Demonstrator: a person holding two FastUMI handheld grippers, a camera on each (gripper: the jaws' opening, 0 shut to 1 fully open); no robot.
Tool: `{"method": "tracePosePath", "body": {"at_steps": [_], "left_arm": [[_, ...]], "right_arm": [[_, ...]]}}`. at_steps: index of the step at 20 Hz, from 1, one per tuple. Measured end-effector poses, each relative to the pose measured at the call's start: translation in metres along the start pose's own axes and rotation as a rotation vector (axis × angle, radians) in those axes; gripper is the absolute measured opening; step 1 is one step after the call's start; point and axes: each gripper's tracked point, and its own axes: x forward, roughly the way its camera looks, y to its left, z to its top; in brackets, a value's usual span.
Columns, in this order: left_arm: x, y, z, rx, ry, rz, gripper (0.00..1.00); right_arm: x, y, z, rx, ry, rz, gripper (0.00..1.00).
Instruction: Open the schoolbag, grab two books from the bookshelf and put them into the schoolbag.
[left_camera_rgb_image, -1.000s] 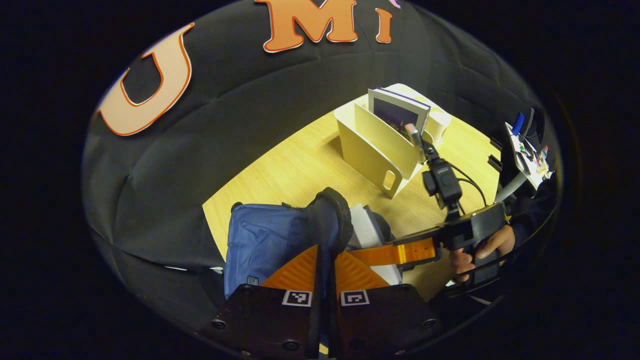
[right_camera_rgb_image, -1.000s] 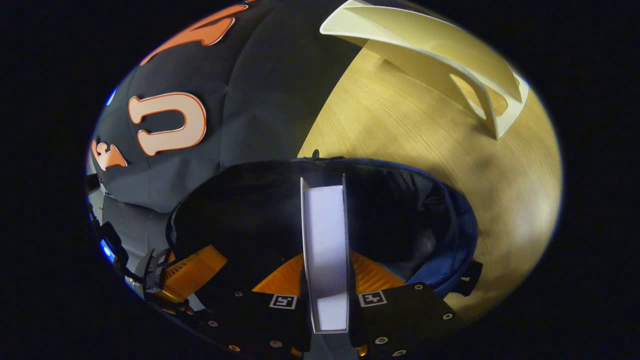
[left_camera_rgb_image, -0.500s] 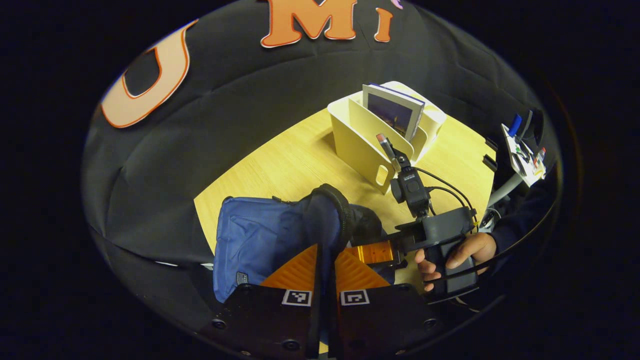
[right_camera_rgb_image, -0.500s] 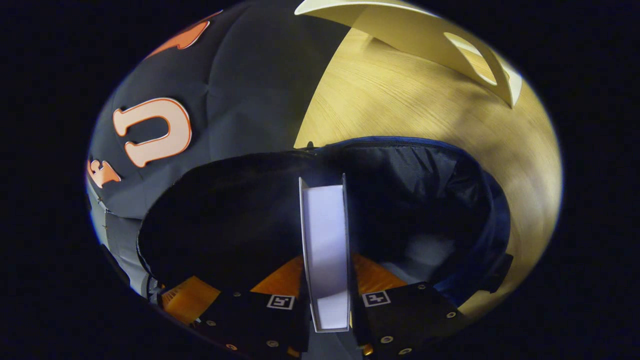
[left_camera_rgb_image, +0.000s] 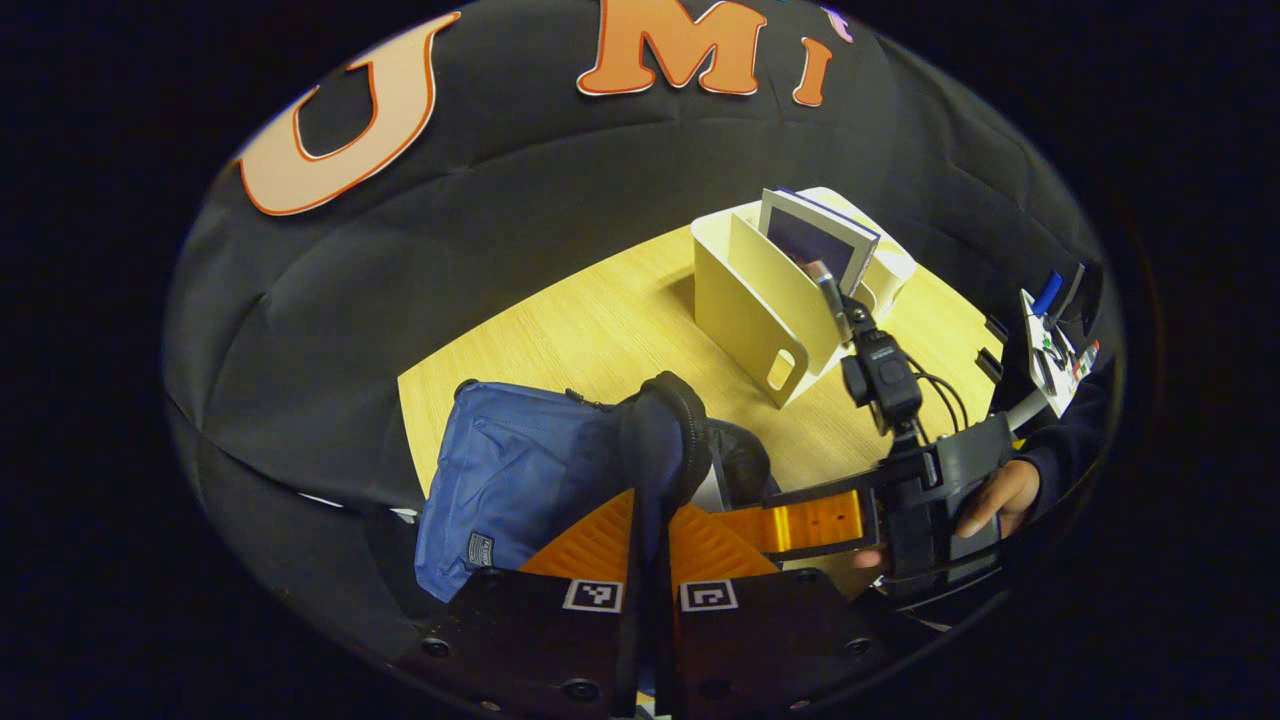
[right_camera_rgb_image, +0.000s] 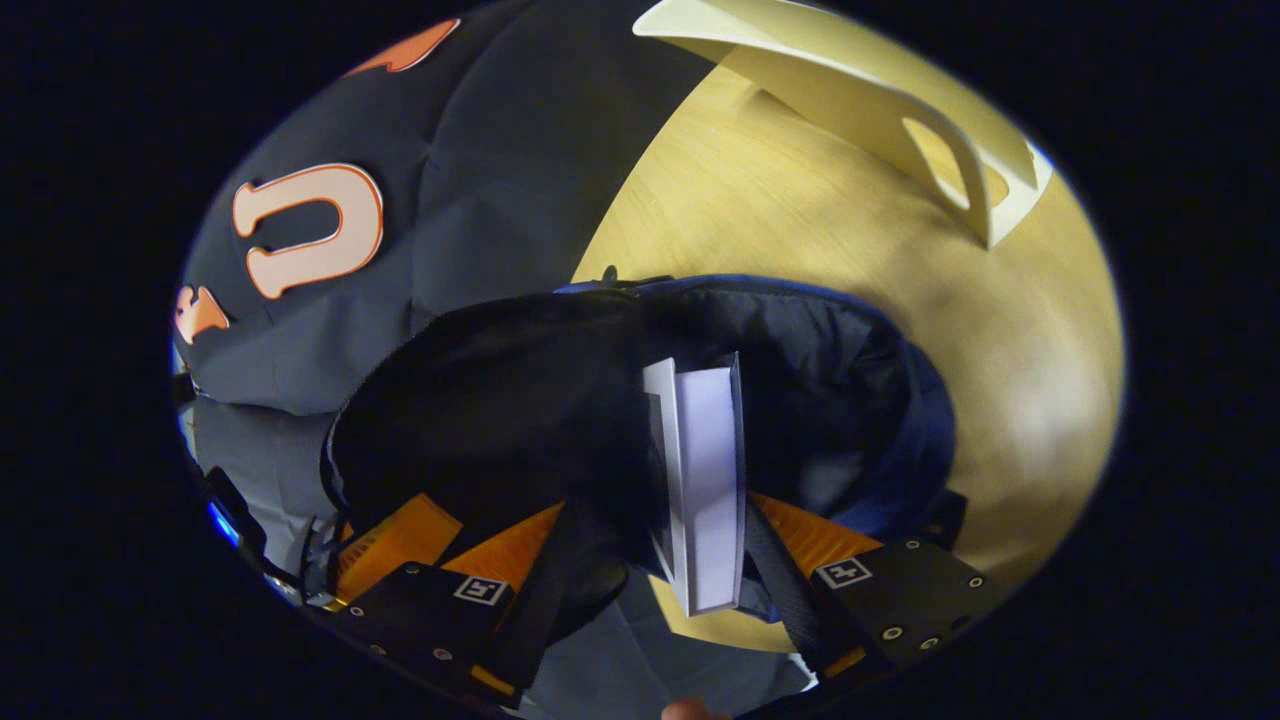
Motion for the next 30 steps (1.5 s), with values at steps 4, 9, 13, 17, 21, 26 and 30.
{"method": "tracePosePath", "body": {"at_steps": [4,9,13,17,21,26,30], "left_arm": [[0.000,-0.004,-0.002,-0.025,-0.009,0.006,0.07],[0.005,-0.010,-0.008,-0.044,0.000,0.008,0.07],[0.011,-0.015,-0.010,-0.051,0.012,0.014,0.07],[0.020,-0.019,-0.010,-0.054,0.026,0.022,0.07],[0.025,-0.024,-0.012,-0.076,0.032,0.023,0.07],[0.029,-0.028,-0.017,-0.115,0.020,0.024,0.07],[0.028,-0.029,-0.020,-0.135,0.014,0.027,0.07]], "right_arm": [[-0.028,-0.021,0.015,-0.026,-0.015,-0.043,0.97],[-0.083,-0.052,0.050,-0.106,-0.080,-0.114,0.97],[-0.142,-0.086,0.096,-0.217,-0.192,-0.253,0.97],[-0.204,-0.118,0.133,-0.369,-0.251,-0.434,0.97],[-0.249,-0.119,0.167,-0.511,-0.225,-0.547,0.97],[-0.272,-0.093,0.220,-0.604,-0.199,-0.598,0.97],[-0.271,-0.071,0.253,-0.638,-0.158,-0.601,0.97]]}}
